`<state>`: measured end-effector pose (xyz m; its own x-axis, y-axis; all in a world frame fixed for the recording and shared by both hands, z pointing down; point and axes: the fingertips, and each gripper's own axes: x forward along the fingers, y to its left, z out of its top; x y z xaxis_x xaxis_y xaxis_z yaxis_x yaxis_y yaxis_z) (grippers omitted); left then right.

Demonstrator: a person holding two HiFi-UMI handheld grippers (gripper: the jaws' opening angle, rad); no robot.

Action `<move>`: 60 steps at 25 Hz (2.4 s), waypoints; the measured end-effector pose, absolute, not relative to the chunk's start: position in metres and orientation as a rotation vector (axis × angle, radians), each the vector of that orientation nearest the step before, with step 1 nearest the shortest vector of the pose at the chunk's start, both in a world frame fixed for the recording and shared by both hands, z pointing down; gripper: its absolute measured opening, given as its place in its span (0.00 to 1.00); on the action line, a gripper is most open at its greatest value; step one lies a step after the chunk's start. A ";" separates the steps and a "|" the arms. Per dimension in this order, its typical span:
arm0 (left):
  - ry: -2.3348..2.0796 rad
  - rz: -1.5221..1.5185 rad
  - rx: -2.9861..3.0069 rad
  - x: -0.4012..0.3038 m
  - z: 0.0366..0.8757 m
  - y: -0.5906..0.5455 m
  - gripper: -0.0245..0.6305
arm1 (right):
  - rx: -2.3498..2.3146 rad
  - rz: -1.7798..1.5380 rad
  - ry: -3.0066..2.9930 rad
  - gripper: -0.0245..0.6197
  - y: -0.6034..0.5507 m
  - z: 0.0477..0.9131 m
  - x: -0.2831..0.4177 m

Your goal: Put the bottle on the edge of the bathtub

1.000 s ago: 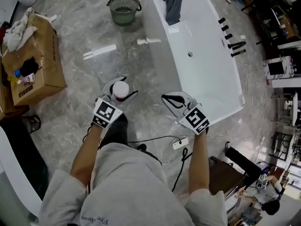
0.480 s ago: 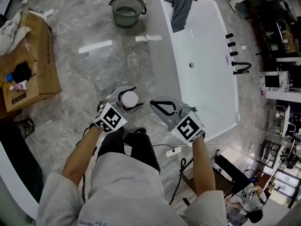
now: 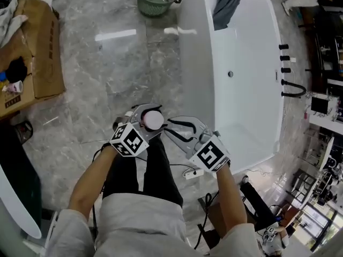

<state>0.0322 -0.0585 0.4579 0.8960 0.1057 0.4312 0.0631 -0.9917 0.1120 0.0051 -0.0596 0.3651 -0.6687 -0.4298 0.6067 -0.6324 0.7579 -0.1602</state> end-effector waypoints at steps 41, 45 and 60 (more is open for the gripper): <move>0.517 0.940 3.003 0.128 0.688 0.015 0.55 | 0.416 0.400 -2.015 0.46 -0.018 0.632 0.063; 0.509 0.952 2.985 0.109 0.698 0.009 0.55 | 0.432 0.412 -1.972 0.46 -0.019 0.643 0.063; 0.137 0.918 2.833 0.057 0.704 -0.056 0.55 | 0.669 0.627 -1.793 0.46 -0.022 0.728 0.117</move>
